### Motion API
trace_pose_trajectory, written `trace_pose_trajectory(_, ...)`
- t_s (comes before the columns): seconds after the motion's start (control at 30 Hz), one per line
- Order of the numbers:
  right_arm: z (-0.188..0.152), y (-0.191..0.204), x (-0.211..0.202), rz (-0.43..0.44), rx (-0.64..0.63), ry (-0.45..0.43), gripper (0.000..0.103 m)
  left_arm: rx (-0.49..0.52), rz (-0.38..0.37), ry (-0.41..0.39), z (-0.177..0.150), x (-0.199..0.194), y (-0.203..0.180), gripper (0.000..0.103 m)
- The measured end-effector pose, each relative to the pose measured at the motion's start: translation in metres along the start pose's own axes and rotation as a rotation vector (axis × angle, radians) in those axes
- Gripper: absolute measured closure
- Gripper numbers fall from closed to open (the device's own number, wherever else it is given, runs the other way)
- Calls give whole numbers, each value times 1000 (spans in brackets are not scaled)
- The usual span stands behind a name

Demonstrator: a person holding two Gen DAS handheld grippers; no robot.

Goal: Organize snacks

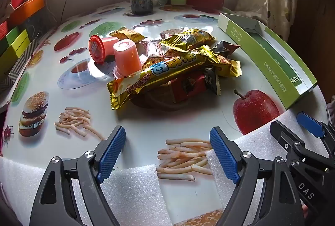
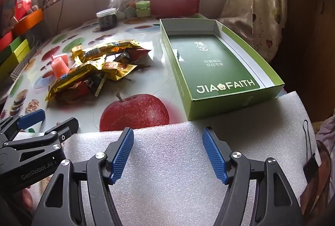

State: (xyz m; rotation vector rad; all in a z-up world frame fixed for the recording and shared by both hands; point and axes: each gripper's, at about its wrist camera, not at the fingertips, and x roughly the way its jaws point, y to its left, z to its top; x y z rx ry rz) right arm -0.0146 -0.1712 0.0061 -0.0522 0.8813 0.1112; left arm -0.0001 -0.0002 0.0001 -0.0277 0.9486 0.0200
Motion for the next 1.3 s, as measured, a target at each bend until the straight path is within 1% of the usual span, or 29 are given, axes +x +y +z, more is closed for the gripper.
trace_pose_trajectory(0.23, -1, 0, -1, 2, 2, -2, 34, 10, 7, 3, 0, 1, -2, 20)
trace_pose_trajectory(0.4, 6, 5, -1, 0, 1, 3, 34, 8, 3, 2, 3, 2, -1, 20)
trace_pose_trajectory(0.43, 1, -2, -2, 4, 4, -8, 34, 9, 6, 4, 5, 3, -4, 20)
trace_pose_trajectory(1.3, 0, 1, -2, 3, 2, -14, 34, 1, 0, -12, 2, -2, 1, 20)
